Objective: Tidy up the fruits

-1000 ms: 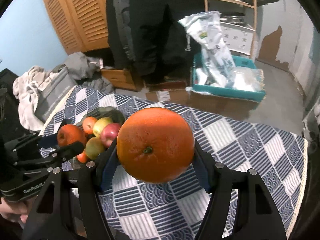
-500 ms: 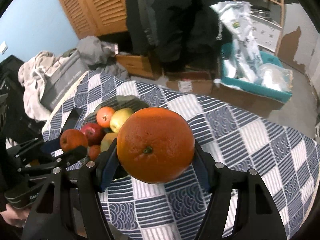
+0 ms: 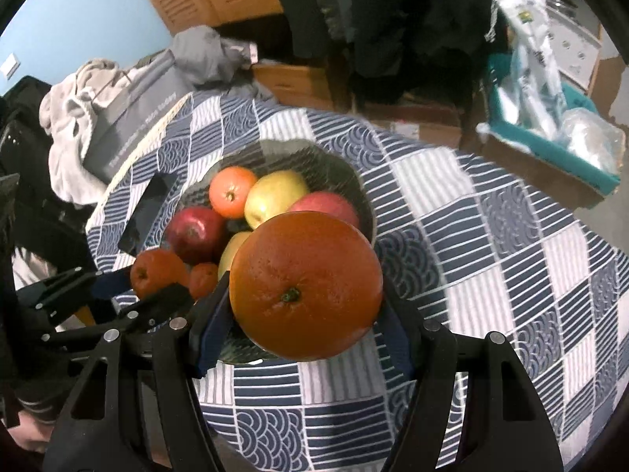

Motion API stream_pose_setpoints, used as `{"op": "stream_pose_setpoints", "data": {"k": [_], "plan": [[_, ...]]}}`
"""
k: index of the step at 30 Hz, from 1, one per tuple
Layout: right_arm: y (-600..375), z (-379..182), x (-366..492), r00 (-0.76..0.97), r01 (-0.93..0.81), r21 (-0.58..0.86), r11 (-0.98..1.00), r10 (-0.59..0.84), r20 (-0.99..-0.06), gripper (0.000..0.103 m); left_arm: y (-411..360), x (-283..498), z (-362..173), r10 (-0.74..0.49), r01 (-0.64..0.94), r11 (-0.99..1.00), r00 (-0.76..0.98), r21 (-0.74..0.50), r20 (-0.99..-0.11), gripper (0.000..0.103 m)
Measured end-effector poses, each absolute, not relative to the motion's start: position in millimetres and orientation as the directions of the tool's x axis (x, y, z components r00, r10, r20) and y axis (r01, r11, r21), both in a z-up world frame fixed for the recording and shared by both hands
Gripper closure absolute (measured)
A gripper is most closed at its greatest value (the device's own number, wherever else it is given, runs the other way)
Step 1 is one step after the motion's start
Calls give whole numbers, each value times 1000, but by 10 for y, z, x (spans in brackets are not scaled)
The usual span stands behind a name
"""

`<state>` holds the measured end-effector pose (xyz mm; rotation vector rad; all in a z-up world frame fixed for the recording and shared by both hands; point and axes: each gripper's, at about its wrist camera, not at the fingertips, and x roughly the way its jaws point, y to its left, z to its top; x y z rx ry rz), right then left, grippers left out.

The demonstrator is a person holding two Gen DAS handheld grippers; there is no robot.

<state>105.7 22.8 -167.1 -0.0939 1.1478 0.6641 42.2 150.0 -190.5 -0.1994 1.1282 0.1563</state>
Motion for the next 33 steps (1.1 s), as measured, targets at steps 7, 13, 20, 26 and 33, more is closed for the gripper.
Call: {"op": "stream_pose_setpoints", "data": {"k": [7, 13, 20, 26, 33], "plan": [[321, -1882, 1070, 190, -530, 273, 803, 426, -884, 35, 1564, 433, -2079, 26, -254, 964, 374, -76, -927, 58], [400, -1956, 1085, 153, -541, 290, 789, 432, -889, 33, 1612, 443, -2146, 20, -271, 959, 353, -81, -935, 58], [389, -1955, 1117, 165, -527, 310, 791, 453, -876, 28, 1602, 447, -2135, 34, -268, 961, 361, -69, -932, 34], [295, -1742, 1177, 207, -513, 332, 792, 489, -847, 27, 1594, 436, -2027, 30, -268, 960, 381, -80, -924, 33], [196, -1468, 1159, 287, -506, 269, 820, 454, -844, 27, 1521, 386, -1727, 43, -252, 965, 438, -77, -898, 33]]}}
